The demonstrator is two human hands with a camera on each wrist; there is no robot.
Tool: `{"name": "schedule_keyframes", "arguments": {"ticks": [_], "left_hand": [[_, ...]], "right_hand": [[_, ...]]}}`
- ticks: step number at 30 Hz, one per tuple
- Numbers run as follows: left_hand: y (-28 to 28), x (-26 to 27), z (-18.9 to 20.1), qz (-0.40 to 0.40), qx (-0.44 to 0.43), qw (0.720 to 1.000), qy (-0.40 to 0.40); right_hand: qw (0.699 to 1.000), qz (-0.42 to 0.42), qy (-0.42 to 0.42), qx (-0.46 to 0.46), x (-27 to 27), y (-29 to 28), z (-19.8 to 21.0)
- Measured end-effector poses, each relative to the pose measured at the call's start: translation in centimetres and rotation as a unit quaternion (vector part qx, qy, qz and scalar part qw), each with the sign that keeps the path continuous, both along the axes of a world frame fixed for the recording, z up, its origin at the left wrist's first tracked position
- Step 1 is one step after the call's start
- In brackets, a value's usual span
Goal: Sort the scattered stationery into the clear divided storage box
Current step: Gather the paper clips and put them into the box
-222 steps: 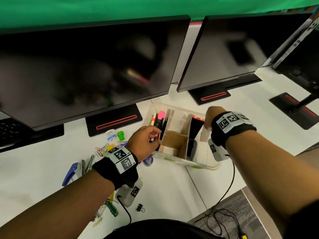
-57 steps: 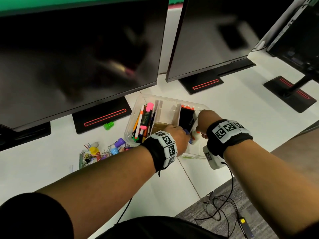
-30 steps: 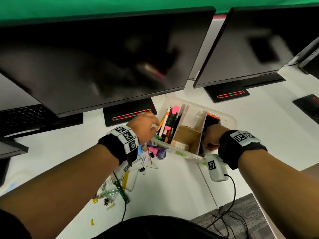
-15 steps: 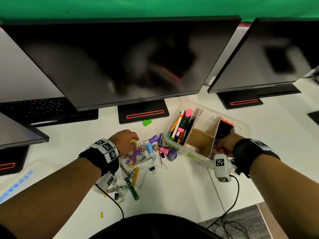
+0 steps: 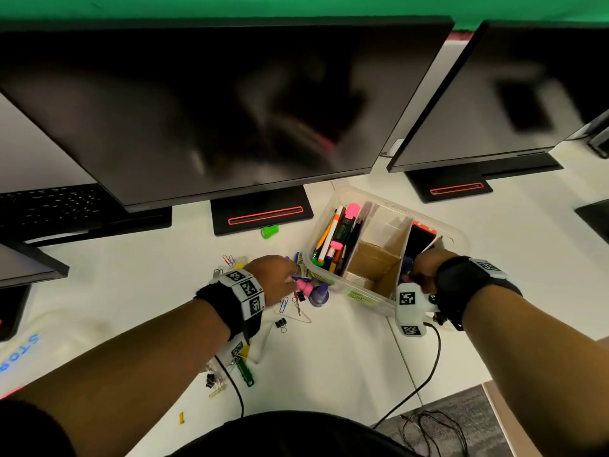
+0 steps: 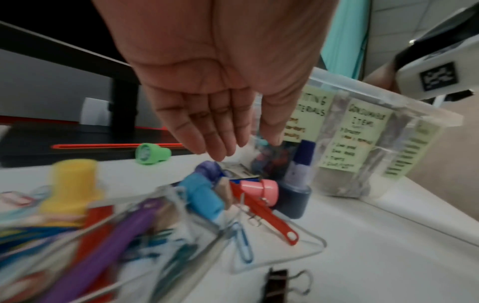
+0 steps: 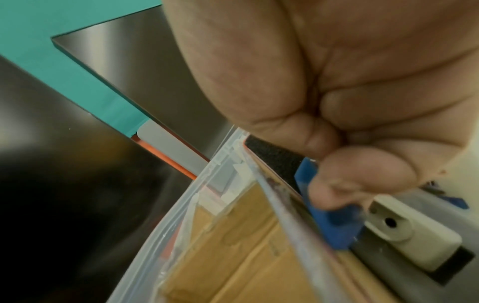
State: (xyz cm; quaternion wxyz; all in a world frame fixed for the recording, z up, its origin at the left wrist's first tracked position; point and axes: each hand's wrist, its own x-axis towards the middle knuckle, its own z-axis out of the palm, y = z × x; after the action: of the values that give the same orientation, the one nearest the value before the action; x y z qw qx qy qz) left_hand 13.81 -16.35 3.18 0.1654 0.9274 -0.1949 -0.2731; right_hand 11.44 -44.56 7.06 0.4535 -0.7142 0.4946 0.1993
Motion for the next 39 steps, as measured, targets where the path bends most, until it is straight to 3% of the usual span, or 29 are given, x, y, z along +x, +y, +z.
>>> {"name": "schedule_keyframes", "arguments": {"ticks": [11, 16, 18, 23, 28, 33, 39], "left_hand": [[-3.9, -1.1, -2.8, 0.064, -0.074, 0.993, 0.071], [-4.2, -1.4, -3.3, 0.102, -0.087, 0.989, 0.069], [-4.5, -1.8, -3.7, 0.121, -0.093, 0.985, 0.074], [-5.6, -3.2, -4.5, 0.134, -0.107, 0.984, 0.053], [-5.3, -3.2, -4.3, 0.114, -0.124, 0.985, 0.033], [-2.5, -2.1, -1.9, 0.108, -0.139, 0.984, 0.012], [0.7, -1.1, 0.2, 0.142, -0.197, 0.966, -0.091]], "right_hand": [[0.996, 0.069, 0.038, -0.034, 1.0, -0.6, 1.7], [0.99, 0.118, 0.01, -0.078, 1.7, -0.6, 3.5], [0.978, 0.167, -0.015, -0.127, 1.8, 0.5, 4.3], [0.945, 0.292, -0.049, -0.143, 1.3, 4.2, 4.5], [0.92, 0.336, -0.155, -0.132, 0.1, 7.3, 4.2], [0.864, 0.437, -0.199, -0.151, 0.1, 9.4, 4.0], [0.838, 0.47, -0.251, -0.115, 0.9, 12.9, 3.1]]}}
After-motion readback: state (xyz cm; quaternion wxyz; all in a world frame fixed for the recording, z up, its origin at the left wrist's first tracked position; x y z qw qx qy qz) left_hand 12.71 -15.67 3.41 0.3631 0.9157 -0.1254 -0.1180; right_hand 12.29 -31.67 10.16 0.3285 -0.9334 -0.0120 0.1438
